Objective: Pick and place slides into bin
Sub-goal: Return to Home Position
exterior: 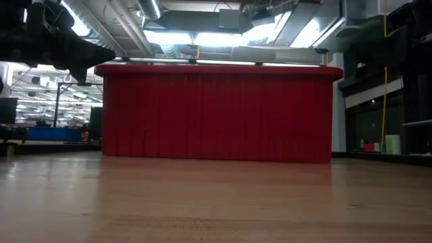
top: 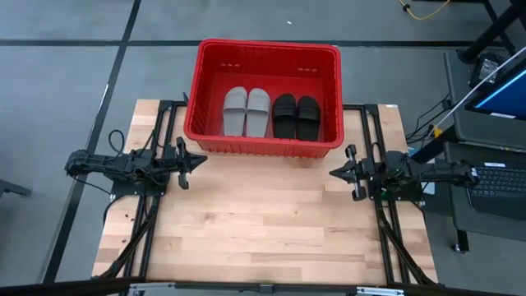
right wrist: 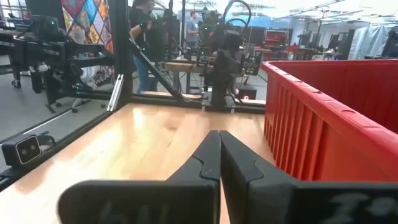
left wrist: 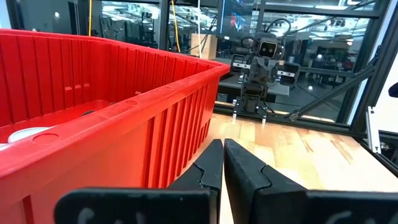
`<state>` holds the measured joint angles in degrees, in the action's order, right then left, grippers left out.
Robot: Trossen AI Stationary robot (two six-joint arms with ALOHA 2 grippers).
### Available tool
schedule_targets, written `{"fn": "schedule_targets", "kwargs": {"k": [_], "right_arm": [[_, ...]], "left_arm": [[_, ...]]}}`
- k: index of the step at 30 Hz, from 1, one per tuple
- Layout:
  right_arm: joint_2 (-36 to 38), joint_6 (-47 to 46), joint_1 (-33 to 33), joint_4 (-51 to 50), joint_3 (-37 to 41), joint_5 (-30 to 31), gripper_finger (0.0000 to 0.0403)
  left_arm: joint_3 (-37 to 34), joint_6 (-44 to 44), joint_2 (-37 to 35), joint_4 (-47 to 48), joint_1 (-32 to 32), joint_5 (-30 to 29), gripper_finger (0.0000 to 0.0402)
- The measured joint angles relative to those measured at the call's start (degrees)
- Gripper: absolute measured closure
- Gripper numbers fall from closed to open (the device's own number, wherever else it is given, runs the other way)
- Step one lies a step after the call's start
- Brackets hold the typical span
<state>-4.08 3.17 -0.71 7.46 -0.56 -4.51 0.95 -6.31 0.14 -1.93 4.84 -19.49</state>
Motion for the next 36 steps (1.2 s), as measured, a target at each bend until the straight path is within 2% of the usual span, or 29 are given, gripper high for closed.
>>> {"fn": "schedule_targets", "kwargs": {"k": [5,10,24,36], "right_arm": [[0.02,3.09,0.02,-0.08,0.00,0.04,0.0397],[3.34,-2.07,-0.01,-6.00,-0.02,-0.02,0.0397],[4.07,2.98,-0.28,-5.68,-0.04,-0.07,0.0397],[4.08,3.09,-0.28,-5.68,-0.04,-0.07,0.0397]], "left_arm": [[0.00,0.00,0.00,0.00,0.00,-0.01,0.0394],[0.00,0.00,0.00,0.00,0.00,-0.01,0.0394],[0.00,0.00,0.00,0.00,0.00,-0.02,0.0390],[0.00,0.00,0.00,0.00,0.00,-0.02,0.0392]]}}
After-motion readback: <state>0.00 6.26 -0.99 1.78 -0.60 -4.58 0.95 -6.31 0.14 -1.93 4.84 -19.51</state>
